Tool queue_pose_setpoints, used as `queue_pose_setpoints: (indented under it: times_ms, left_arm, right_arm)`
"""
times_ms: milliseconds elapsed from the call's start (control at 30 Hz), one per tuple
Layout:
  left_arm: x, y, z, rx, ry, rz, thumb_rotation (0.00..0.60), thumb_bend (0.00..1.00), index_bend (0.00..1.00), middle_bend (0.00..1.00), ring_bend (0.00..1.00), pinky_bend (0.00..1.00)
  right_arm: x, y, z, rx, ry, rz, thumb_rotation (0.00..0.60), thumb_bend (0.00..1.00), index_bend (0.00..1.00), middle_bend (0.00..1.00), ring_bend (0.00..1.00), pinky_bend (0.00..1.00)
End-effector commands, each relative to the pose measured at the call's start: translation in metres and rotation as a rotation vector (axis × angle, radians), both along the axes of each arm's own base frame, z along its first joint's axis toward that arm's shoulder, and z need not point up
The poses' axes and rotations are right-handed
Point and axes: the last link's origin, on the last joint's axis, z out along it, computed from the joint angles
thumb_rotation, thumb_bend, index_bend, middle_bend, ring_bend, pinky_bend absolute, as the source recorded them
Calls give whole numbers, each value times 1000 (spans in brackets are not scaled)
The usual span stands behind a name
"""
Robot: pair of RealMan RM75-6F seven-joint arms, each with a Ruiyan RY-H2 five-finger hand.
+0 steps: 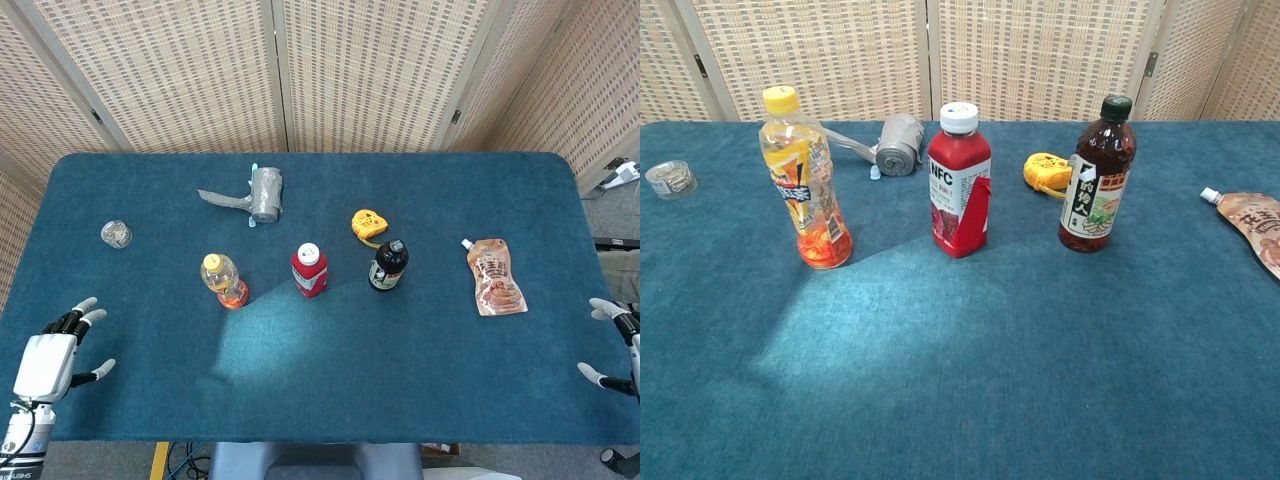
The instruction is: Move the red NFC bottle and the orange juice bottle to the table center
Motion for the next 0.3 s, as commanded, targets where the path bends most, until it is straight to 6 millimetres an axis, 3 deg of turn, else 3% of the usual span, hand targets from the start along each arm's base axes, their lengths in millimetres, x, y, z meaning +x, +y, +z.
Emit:
queue_pose_setpoints:
  times_ms: [33,300]
  left_arm:
    - [-3,0,0,-17,25,9,600,84,283,177,256,408]
    - [3,-1,-1,-8,26,-11,600,83,302,186,257,408]
  right_arm:
    - [-2,0,1,-6,-4,-6,600,0,248,336,271,483]
    - [-3,1,1,1,-11,-6,600,0,250,336,271,483]
